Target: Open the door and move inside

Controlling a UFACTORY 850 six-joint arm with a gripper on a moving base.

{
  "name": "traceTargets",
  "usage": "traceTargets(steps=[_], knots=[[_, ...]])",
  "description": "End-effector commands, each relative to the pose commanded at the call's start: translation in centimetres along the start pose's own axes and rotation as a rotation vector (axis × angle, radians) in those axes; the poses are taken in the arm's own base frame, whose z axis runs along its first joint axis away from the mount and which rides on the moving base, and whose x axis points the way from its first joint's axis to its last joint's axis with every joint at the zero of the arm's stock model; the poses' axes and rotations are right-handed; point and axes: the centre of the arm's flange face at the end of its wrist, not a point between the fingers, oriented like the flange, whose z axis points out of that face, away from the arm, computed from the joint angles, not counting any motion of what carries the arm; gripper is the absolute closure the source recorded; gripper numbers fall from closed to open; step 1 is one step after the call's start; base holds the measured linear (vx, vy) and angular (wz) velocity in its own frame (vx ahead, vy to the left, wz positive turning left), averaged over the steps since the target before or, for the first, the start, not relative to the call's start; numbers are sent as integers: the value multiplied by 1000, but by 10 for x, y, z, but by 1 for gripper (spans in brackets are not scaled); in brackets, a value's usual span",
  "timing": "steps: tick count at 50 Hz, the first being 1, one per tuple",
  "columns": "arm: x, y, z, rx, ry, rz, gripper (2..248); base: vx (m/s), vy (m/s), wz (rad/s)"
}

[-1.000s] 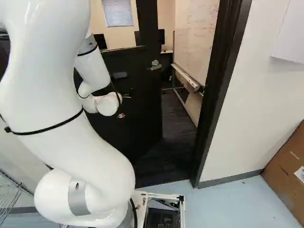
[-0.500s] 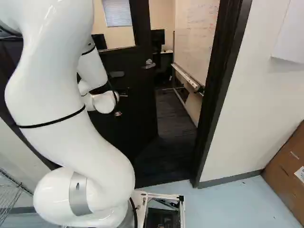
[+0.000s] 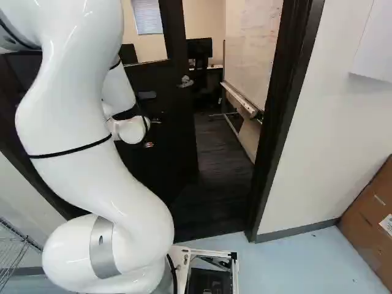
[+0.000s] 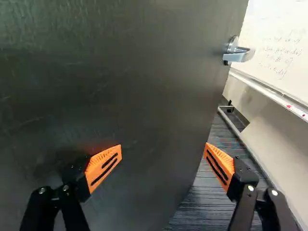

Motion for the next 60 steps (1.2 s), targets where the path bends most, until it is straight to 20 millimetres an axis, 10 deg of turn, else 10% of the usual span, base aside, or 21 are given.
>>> traceTargets(steps=[60], knots=[[5,-60,56,138,26,-51,3,0,0,0]])
